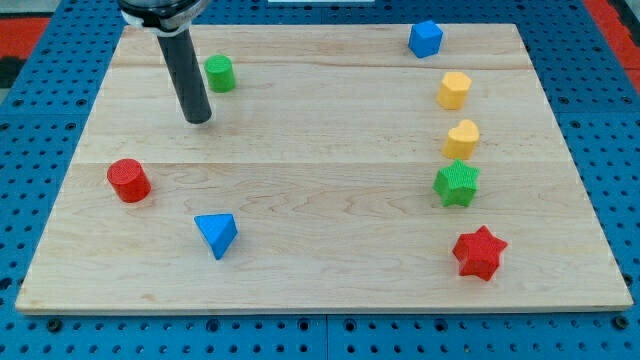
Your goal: Push green circle above the yellow hexagon
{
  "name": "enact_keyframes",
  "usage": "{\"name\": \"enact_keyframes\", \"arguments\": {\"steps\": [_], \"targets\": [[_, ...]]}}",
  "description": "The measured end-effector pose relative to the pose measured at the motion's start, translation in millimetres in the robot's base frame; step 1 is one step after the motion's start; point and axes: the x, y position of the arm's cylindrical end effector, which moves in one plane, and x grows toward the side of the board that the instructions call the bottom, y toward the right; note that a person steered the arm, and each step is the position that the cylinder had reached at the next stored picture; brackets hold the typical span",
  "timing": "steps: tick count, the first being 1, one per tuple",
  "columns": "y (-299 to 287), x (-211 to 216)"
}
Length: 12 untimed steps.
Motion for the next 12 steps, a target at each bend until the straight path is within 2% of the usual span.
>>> {"name": "enact_keyframes", "arguments": {"steps": [2, 5, 8, 9, 12], "targets": [[0, -44], [1, -85], [87, -118], [98, -132], [170, -132]]}}
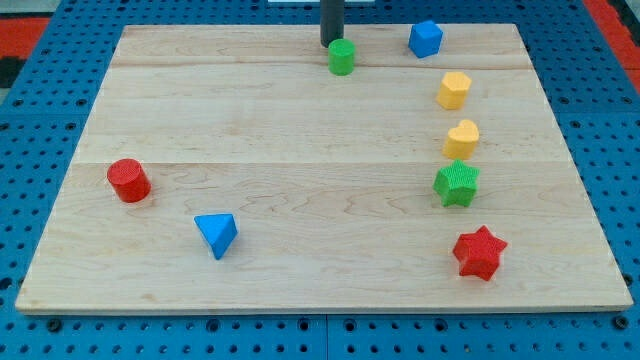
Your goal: Push green circle above the yellow hexagon
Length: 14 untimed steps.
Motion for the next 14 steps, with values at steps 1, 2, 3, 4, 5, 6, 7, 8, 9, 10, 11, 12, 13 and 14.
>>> {"name": "enact_keyframes", "arguments": {"steps": [1, 2, 3, 4, 5, 6, 7, 8, 9, 10, 11, 12, 13, 14], "targets": [[-24, 8], [-41, 14], [-32, 24], [12, 24], [43, 24], [67, 26], [55, 39], [53, 61], [71, 63], [91, 63], [109, 63], [127, 63], [114, 76], [63, 107]]}}
